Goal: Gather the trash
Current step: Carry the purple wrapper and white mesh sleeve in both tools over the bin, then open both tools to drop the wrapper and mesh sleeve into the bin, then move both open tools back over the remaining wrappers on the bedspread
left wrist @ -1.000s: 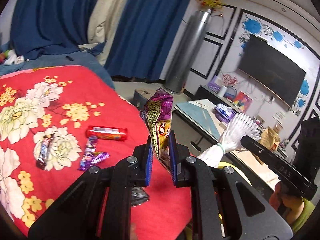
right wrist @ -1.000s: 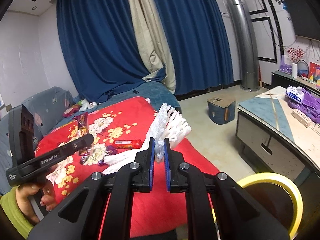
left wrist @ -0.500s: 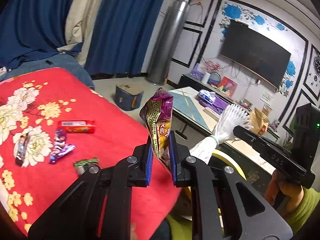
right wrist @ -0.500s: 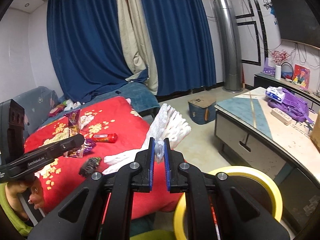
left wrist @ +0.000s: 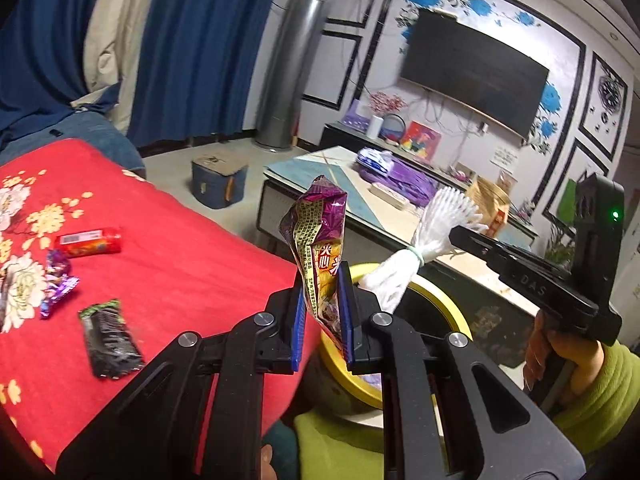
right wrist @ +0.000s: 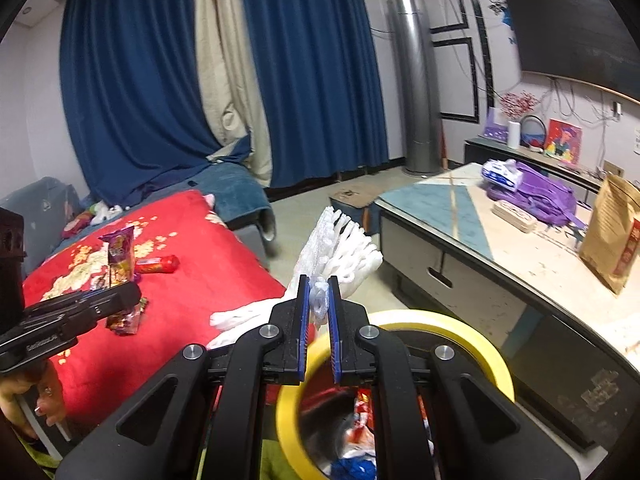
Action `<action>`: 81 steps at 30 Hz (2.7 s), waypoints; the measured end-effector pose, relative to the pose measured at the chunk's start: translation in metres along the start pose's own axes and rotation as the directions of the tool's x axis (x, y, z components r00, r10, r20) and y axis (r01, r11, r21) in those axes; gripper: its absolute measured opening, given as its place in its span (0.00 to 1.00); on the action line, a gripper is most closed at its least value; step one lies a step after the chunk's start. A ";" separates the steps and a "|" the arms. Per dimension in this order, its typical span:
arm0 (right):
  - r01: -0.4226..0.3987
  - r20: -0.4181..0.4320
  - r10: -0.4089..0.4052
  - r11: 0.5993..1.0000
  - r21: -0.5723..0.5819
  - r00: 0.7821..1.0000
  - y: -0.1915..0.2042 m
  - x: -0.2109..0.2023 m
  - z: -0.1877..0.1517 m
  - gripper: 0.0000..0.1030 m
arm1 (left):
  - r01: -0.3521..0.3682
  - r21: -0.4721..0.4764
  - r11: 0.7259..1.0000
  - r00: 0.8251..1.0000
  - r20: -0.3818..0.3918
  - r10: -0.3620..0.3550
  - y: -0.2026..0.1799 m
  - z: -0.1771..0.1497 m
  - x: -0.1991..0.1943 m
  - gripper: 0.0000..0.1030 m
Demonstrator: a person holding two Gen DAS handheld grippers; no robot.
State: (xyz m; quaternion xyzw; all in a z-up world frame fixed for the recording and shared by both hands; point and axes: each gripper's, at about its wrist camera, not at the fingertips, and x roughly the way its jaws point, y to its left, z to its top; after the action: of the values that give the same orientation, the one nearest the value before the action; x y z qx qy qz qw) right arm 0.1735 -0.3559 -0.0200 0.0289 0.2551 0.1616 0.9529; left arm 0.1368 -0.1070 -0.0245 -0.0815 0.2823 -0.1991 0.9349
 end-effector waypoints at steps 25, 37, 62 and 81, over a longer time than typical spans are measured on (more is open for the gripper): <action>0.188 -0.138 -0.175 0.978 0.088 0.975 -0.073 0.007 -0.042 0.09 | 0.157 0.129 0.979 0.972 -0.193 -0.130 -0.059 -0.029 0.075 0.09; 0.193 -0.171 -0.166 0.970 0.151 0.971 -0.084 0.014 -0.049 0.18 | 0.182 0.134 0.974 0.953 -0.269 -0.141 -0.070 -0.037 0.108 0.10; 0.190 -0.072 -0.179 0.960 0.205 0.981 -0.077 -0.008 -0.035 0.63 | 0.018 0.099 0.995 0.988 -0.155 -0.003 -0.041 -0.024 0.073 0.89; -0.006 0.031 0.004 0.998 0.063 0.999 0.026 -0.017 -0.009 0.73 | -0.250 0.013 0.968 0.967 0.046 0.249 0.041 0.002 0.000 0.89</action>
State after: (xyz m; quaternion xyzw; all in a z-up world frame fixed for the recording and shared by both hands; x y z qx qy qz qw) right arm 0.1475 -0.3372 -0.0157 0.0623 0.2450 0.1552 0.9550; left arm 0.1513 -0.0695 -0.0336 -0.0411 0.2680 -0.0807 0.9591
